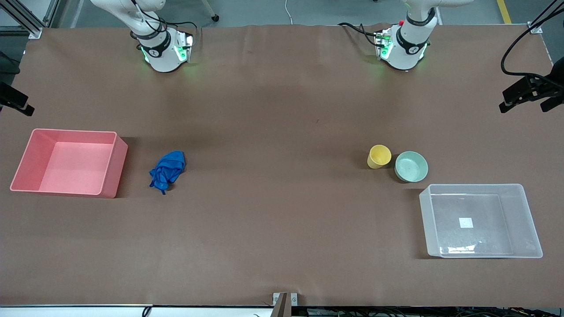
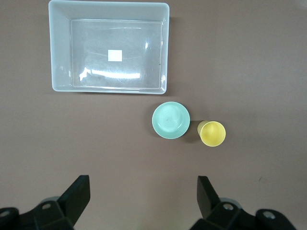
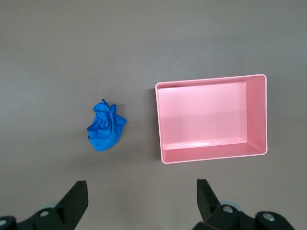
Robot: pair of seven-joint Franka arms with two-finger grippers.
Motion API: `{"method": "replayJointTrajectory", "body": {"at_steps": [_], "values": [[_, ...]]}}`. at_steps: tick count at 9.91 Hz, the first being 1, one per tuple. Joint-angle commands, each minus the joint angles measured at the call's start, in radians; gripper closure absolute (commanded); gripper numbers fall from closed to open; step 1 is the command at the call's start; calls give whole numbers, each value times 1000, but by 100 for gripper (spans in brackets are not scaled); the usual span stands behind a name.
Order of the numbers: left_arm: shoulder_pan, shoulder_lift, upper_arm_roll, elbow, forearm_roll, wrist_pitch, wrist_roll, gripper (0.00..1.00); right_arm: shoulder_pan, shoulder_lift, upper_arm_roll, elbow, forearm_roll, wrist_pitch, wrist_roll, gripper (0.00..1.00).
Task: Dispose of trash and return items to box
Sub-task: 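Reach the right gripper toward the blue cloth while the left gripper reaches the bowl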
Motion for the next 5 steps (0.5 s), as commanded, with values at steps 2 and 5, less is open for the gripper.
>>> {"method": "replayJointTrajectory", "body": {"at_steps": [2, 5], "values": [[-11, 5, 3, -32, -2, 3, -10, 1, -5, -1, 2, 6, 1, -11, -1, 0], [-16, 31, 0, -26, 15, 5, -4, 0, -5, -1, 2, 6, 1, -11, -1, 0]]}}
